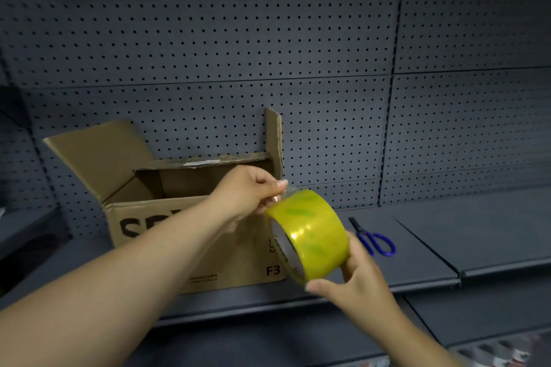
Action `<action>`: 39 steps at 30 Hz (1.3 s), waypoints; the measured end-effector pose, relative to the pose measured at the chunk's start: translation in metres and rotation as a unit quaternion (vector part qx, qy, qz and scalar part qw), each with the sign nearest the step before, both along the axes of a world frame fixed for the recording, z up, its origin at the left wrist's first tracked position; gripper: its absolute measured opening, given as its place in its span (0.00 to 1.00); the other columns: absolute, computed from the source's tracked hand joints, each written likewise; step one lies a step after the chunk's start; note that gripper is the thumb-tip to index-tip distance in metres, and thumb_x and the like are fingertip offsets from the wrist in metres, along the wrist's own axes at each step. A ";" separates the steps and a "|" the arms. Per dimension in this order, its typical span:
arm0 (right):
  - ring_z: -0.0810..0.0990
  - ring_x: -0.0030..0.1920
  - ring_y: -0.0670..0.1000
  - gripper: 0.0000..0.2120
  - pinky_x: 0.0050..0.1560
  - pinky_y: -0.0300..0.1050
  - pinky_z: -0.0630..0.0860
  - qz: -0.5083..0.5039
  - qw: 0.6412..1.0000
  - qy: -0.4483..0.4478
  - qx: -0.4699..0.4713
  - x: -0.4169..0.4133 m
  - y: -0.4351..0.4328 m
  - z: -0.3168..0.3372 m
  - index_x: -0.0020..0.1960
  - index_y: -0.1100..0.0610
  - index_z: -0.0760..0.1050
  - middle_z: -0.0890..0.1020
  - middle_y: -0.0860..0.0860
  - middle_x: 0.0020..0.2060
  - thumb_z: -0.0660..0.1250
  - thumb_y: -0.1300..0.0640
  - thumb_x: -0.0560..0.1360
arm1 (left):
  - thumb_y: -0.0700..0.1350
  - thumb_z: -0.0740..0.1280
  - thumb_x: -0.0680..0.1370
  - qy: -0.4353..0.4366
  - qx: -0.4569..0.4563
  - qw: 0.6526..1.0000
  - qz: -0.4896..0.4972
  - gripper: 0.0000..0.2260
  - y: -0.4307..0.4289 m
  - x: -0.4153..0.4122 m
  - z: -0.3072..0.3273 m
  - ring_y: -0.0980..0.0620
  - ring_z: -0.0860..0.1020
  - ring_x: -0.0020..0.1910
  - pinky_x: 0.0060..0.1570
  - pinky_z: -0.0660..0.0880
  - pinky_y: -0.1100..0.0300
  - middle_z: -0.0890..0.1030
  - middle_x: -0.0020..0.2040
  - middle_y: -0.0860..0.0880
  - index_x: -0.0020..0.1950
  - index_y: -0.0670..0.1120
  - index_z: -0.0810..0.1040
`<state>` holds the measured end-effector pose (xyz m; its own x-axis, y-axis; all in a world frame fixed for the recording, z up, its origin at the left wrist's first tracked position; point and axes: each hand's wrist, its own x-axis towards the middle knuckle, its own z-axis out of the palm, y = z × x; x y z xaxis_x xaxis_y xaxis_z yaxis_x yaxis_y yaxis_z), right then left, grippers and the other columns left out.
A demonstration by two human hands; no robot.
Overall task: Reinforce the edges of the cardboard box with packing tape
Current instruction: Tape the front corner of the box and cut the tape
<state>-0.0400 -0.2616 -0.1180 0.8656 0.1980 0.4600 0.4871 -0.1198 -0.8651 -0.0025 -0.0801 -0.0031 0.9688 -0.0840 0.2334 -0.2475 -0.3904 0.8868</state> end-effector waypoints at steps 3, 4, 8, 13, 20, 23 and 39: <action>0.79 0.46 0.45 0.30 0.50 0.43 0.75 0.026 0.999 -0.003 -0.039 -0.004 0.001 -0.004 0.47 0.50 0.75 0.81 0.46 0.45 0.71 0.29 0.56 | 0.47 0.68 0.75 -0.047 0.087 0.994 0.043 0.11 -0.002 0.007 -0.010 0.62 0.71 0.23 0.24 0.67 0.74 0.77 0.29 0.50 0.34 0.45 0.77; 0.79 0.42 0.43 0.28 0.45 0.41 0.75 0.027 0.999 -0.007 -0.041 -0.006 0.002 -0.003 0.45 0.52 0.74 0.80 0.47 0.43 0.71 0.31 0.58 | 0.47 0.67 0.75 -0.059 0.107 0.991 0.053 0.11 -0.004 0.009 -0.013 0.62 0.71 0.23 0.24 0.67 0.74 0.77 0.29 0.50 0.34 0.46 0.77; 0.77 0.36 0.43 0.24 0.37 0.40 0.74 0.028 0.999 0.010 0.031 -0.012 0.009 -0.003 0.44 0.54 0.75 0.81 0.48 0.37 0.71 0.36 0.60 | 0.46 0.66 0.76 -0.088 0.078 0.991 0.064 0.11 -0.009 0.015 -0.019 0.64 0.73 0.22 0.24 0.67 0.73 0.77 0.29 0.52 0.33 0.46 0.75; 0.78 0.35 0.45 0.21 0.38 0.43 0.76 0.028 0.995 0.045 0.090 -0.017 0.015 -0.007 0.44 0.44 0.77 0.83 0.49 0.36 0.71 0.33 0.58 | 0.47 0.65 0.77 -0.198 0.150 0.963 0.108 0.11 -0.012 0.019 -0.019 0.57 0.73 0.32 0.31 0.65 0.72 0.77 0.32 0.52 0.39 0.41 0.78; 0.78 0.37 0.48 0.24 0.43 0.54 0.78 0.002 0.988 0.086 0.126 -0.018 0.037 -0.009 0.45 0.47 0.76 0.83 0.52 0.37 0.70 0.31 0.57 | 0.51 0.56 0.78 -0.403 0.492 0.763 0.114 0.14 -0.002 0.040 -0.026 0.48 0.66 0.35 0.38 0.61 0.57 0.72 0.36 0.46 0.41 0.43 0.72; 0.79 0.38 0.49 0.20 0.45 0.59 0.78 -0.022 0.988 0.089 0.122 -0.014 0.042 -0.008 0.45 0.49 0.75 0.83 0.54 0.39 0.67 0.37 0.61 | 0.52 0.53 0.78 -0.424 0.553 0.705 0.130 0.15 -0.001 0.047 -0.027 0.44 0.71 0.34 0.35 0.64 0.56 0.74 0.35 0.45 0.39 0.44 0.72; 0.81 0.40 0.48 0.17 0.45 0.53 0.80 -0.034 0.988 0.091 0.118 0.005 0.050 -0.012 0.45 0.47 0.76 0.84 0.51 0.41 0.68 0.39 0.61 | 0.59 0.63 0.71 -0.490 0.556 0.645 0.185 0.17 0.008 0.066 -0.025 0.47 0.72 0.32 0.33 0.69 0.58 0.74 0.34 0.46 0.39 0.44 0.69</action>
